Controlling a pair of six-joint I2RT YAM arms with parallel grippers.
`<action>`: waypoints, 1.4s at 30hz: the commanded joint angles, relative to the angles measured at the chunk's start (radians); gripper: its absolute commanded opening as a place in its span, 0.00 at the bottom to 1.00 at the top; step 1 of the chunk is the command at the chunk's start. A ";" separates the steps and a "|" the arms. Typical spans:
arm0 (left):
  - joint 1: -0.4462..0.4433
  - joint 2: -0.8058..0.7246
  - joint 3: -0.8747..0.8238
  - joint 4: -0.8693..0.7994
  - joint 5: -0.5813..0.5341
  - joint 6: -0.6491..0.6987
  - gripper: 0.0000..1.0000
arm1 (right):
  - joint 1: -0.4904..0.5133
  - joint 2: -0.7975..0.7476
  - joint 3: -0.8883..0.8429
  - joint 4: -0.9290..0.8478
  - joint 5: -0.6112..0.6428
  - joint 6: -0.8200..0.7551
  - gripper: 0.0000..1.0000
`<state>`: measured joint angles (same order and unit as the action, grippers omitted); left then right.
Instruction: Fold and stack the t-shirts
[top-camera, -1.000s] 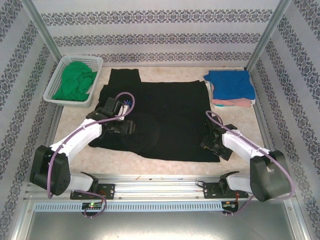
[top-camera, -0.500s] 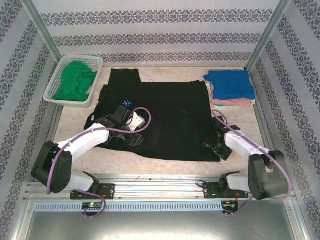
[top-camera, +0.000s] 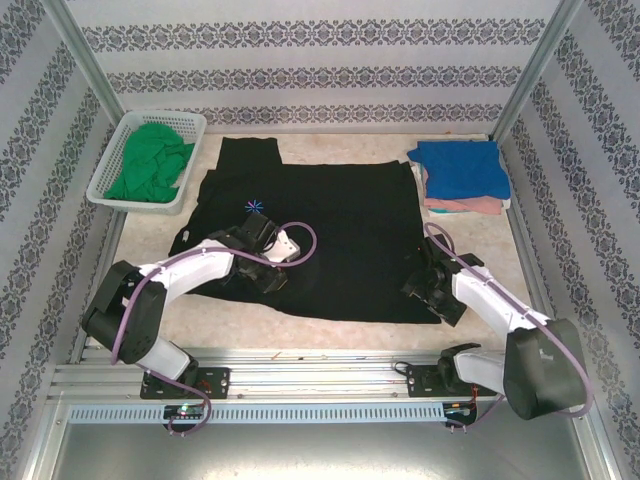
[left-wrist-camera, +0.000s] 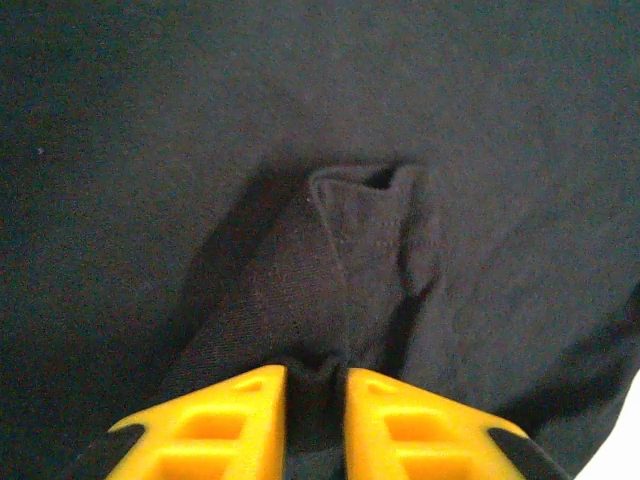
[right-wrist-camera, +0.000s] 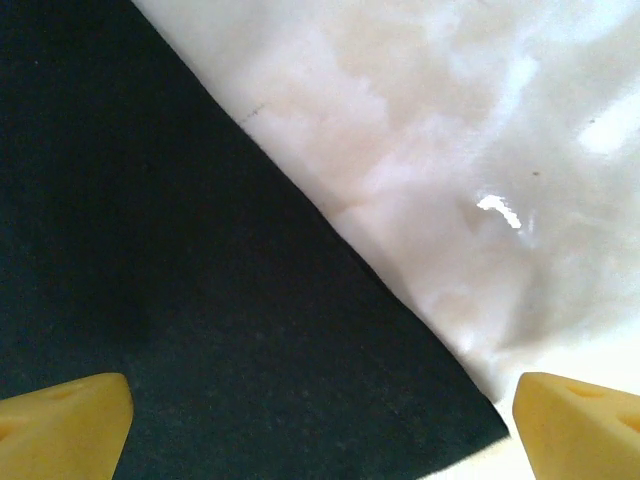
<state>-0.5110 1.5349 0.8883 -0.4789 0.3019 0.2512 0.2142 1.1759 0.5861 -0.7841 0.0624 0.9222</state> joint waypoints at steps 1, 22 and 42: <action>-0.008 0.004 0.042 -0.021 -0.025 -0.003 0.11 | 0.016 -0.016 0.003 -0.084 0.035 0.024 0.98; 0.043 -0.260 0.004 0.005 -0.272 -0.201 0.00 | 0.113 -0.023 -0.079 0.078 0.070 0.222 0.82; 0.127 -0.479 -0.045 -0.057 -0.503 -0.449 0.00 | 0.062 -0.130 0.038 -0.008 0.106 -0.010 0.00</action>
<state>-0.4107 1.1152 0.8680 -0.5011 -0.1120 -0.1200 0.2966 1.0462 0.5621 -0.7471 0.1520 1.0031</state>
